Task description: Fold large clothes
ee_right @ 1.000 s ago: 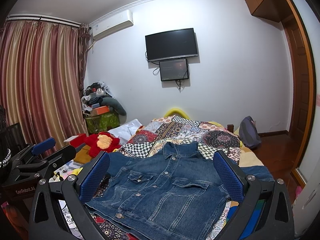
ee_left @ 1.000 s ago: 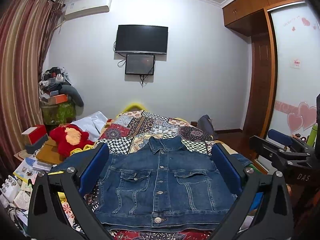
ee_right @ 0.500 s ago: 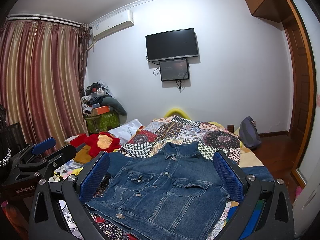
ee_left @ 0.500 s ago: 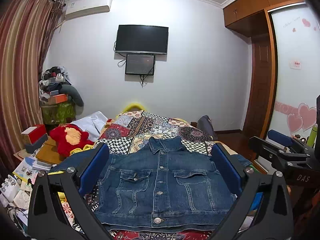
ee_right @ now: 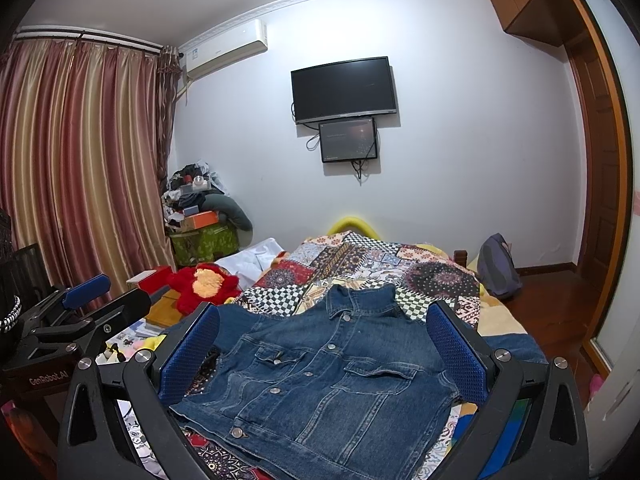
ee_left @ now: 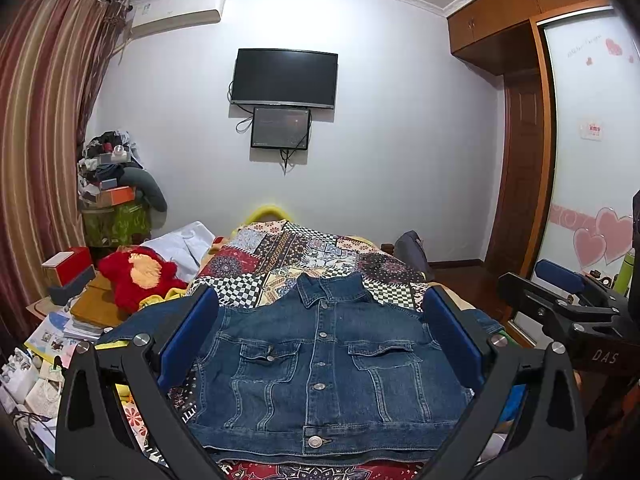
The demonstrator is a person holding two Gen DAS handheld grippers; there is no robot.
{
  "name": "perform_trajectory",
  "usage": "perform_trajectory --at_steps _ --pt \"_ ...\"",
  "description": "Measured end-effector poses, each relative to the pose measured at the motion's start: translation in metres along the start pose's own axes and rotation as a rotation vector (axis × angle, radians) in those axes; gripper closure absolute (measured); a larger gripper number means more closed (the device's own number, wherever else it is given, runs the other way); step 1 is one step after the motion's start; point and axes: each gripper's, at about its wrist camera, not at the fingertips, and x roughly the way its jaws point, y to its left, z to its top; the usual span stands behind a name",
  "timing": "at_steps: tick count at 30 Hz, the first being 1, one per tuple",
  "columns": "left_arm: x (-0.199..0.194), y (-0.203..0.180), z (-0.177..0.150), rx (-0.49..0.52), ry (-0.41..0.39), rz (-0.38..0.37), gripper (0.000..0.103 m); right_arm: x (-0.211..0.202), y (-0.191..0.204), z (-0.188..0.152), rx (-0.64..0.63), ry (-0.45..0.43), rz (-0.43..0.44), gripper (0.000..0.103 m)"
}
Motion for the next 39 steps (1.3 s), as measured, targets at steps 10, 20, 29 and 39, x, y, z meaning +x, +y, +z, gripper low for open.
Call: perform_trajectory --at_steps 10,20,29,39 --pt "0.016 0.008 -0.002 -0.020 0.025 0.000 0.000 0.011 0.000 0.002 -0.006 0.027 -0.006 0.000" --pt "0.064 0.034 -0.007 -0.056 0.081 0.041 0.000 0.059 0.000 0.003 -0.033 0.100 -0.023 0.000" --pt "0.145 0.096 -0.014 -0.155 0.209 0.115 0.000 0.150 -0.008 0.005 -0.040 0.207 -0.003 0.000" --pt "0.236 0.193 -0.041 -0.209 0.355 0.317 0.000 0.270 -0.007 0.007 -0.088 0.331 0.011 0.000"
